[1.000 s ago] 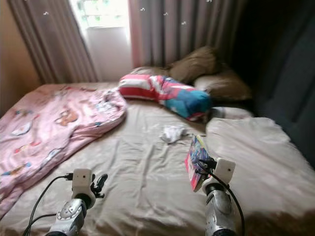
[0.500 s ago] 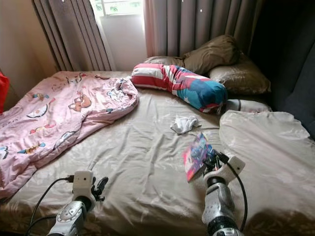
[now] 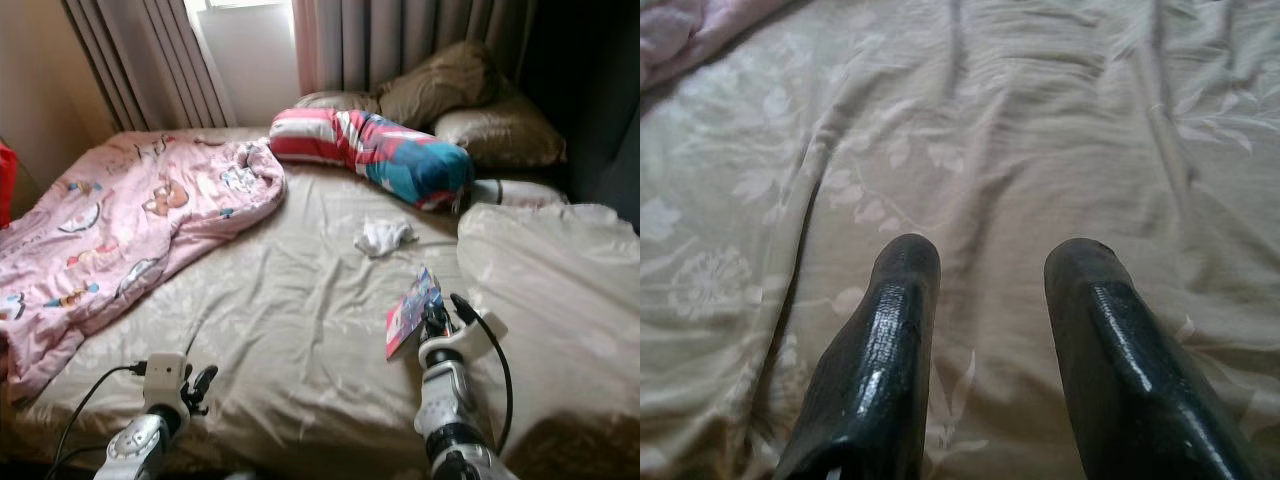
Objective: Clean up the room
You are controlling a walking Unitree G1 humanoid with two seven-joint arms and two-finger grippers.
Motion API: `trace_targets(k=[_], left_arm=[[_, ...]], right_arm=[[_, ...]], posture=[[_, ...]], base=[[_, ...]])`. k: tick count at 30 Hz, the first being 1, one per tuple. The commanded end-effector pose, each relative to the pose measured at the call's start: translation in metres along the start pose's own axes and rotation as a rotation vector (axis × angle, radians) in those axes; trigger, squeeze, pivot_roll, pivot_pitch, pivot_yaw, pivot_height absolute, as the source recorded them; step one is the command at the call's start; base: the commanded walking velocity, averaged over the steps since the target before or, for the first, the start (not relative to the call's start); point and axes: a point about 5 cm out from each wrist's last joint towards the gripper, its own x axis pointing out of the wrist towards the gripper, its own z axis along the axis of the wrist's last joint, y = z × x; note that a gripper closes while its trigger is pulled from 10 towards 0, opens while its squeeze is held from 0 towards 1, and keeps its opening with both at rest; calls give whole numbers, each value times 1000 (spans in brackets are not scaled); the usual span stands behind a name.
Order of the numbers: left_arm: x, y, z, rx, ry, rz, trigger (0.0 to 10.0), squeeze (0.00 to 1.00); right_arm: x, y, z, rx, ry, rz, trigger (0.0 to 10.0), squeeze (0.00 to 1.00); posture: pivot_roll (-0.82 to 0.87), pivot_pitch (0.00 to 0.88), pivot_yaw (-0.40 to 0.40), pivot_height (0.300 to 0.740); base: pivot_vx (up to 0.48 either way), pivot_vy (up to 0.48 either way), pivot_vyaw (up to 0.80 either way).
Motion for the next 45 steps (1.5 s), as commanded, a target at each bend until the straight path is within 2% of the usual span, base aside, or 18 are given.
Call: trace_targets(k=[1,5,11,14,21,26,28,30,36,45], left_arm=[[-2,8,4,37,-18,-5,10000,0],[-4,13,5,46,-28,-5,10000,0],[-8,16,3,61,-27,-12,10000,0],[-11,15,2,71,-30,-27,10000,0],[-17,15,-2,76,-29,-39,10000,0],[-22,16,-5,82,-23,-46,10000,0],[-24,16,-6,82,-21,-48,10000,0],[-24,16,-7,83,-16,-50,10000,0],[-28,15,-7,83,-16,-56,10000,0],[-32,13,-9,83,0,-62,10000,0]], right_arm=[[7,12,8,18,-30,50,10000,0],[10,20,14,21,-62,90,10000,0],[12,20,23,62,-114,90,10000,0],[7,3,19,102,-81,13,10000,0],[-7,-28,13,190,-100,-116,10000,0],[-14,-38,8,204,-93,-152,10000,0],[-18,-44,5,258,-108,-186,10000,0],[-21,-48,1,275,-107,-211,10000,0],[-29,-57,-7,278,-98,-265,10000,0],[-34,-72,4,289,-147,-360,10000,0]], posture=[[-25,189,125,638],[-7,202,133,638],[10,224,143,638],[21,241,148,638],[30,264,158,638],[30,278,164,638],[31,285,167,638],[32,288,167,638],[43,309,174,638],[41,335,179,638]], base=[[0,0,0],[0,0,0],[0,0,0],[0,0,0],[0,0,0],[0,0,0],[0,0,0],[0,0,0],[0,0,0],[0,0,0]])
